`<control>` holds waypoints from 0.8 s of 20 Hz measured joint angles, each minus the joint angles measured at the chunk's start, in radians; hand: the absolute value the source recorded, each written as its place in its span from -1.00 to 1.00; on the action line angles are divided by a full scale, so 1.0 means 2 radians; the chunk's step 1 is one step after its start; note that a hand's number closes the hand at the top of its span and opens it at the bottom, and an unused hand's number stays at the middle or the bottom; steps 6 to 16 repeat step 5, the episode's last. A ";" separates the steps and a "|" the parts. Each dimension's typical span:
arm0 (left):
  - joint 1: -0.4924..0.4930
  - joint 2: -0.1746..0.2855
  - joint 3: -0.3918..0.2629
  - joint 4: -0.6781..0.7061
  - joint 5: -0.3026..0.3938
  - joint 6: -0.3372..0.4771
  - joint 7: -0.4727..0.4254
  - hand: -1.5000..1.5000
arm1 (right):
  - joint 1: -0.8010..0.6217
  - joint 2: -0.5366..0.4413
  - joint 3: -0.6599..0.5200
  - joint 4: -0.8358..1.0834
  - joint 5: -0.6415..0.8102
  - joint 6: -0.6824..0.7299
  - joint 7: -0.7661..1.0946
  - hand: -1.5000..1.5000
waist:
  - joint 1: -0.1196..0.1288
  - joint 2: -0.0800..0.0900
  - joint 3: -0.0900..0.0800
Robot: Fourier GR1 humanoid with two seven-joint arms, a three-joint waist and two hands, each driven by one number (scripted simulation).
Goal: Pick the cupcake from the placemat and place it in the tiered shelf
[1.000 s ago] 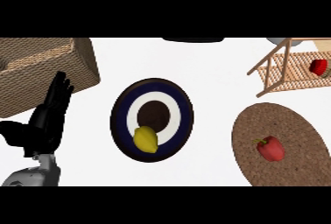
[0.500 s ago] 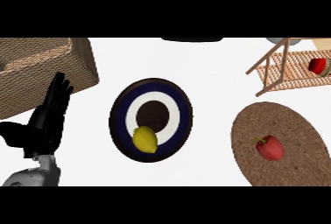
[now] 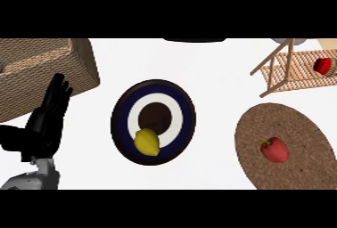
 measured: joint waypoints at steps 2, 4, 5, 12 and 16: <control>0.004 -0.002 -0.001 -0.001 0.000 0.000 -0.001 0.00 | 0.014 -0.006 -0.005 0.000 -0.005 0.016 -0.008 -1.00 | 0.001 0.000 0.001; 0.001 0.000 0.003 0.000 0.004 -0.002 0.001 0.00 | 0.027 -0.010 -0.009 -0.001 -0.009 0.033 -0.016 -1.00 | 0.000 0.000 0.001; -0.001 0.002 0.005 0.001 0.005 -0.002 0.003 0.00 | 0.035 -0.013 -0.012 0.000 -0.012 0.041 -0.020 -1.00 | -0.001 0.000 0.001; -0.001 0.002 0.005 0.001 0.005 -0.002 0.003 0.00 | 0.035 -0.013 -0.012 0.000 -0.012 0.041 -0.020 -1.00 | -0.001 0.000 0.001; -0.001 0.002 0.005 0.001 0.005 -0.002 0.003 0.00 | 0.035 -0.013 -0.012 0.000 -0.012 0.041 -0.020 -1.00 | -0.001 0.000 0.001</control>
